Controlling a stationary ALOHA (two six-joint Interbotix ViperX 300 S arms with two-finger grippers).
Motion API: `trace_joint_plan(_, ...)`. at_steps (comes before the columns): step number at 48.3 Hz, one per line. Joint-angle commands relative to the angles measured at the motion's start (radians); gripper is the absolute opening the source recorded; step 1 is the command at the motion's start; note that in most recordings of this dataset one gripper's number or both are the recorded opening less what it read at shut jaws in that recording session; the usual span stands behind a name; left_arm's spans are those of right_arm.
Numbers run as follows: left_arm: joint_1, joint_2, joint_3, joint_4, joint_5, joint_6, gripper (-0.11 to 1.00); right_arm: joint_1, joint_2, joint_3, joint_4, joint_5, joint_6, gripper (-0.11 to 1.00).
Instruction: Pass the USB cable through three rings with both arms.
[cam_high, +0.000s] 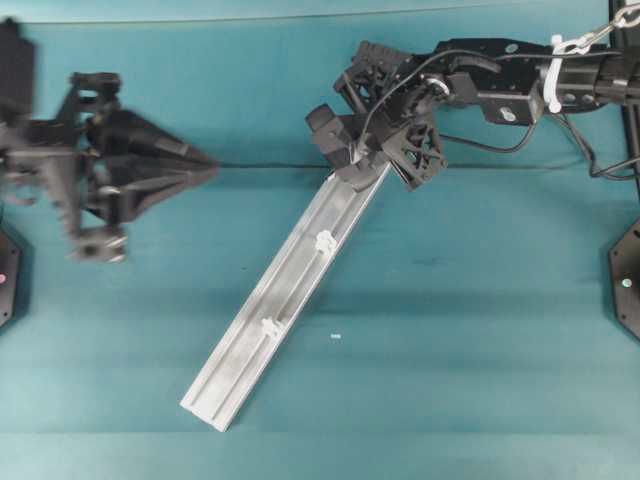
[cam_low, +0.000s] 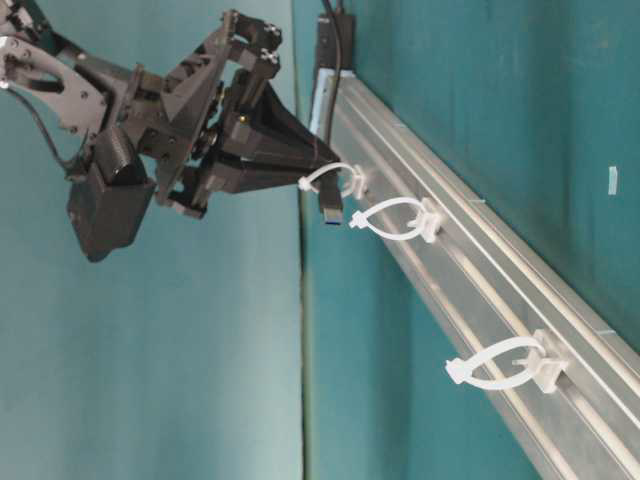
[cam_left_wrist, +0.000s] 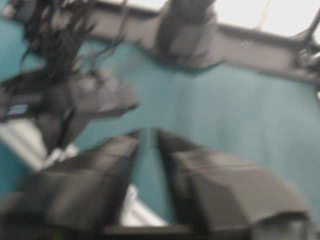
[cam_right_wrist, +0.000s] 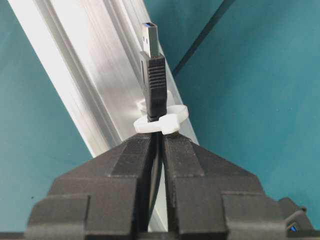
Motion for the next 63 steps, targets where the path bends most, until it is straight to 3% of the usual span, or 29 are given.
trace_joint_plan(1,0.041,0.031,0.011,0.003,-0.011,-0.021,0.51,0.008,0.002,-0.005,0.008,-0.003,-0.009,0.07)
trace_joint_plan(7,0.077,0.103,0.040,0.003,-0.008,-0.044,0.86,0.009,0.000,-0.003,0.008,-0.003,-0.008,0.07)
trace_joint_plan(11,0.089,0.163,0.052,0.003,-0.025,-0.049,0.97,0.009,0.000,-0.005,0.012,-0.003,-0.008,0.07)
trace_joint_plan(26,0.153,0.387,0.032,0.003,-0.238,-0.049,0.94,0.009,-0.002,-0.011,0.028,-0.003,-0.008,0.07)
trace_joint_plan(43,0.156,0.620,-0.089,0.003,-0.276,-0.086,0.94,0.009,-0.002,-0.012,0.032,-0.003,-0.006,0.07)
trace_joint_plan(63,0.155,0.815,-0.173,0.003,-0.436,-0.121,0.93,0.009,-0.002,-0.018,0.041,-0.003,-0.005,0.07)
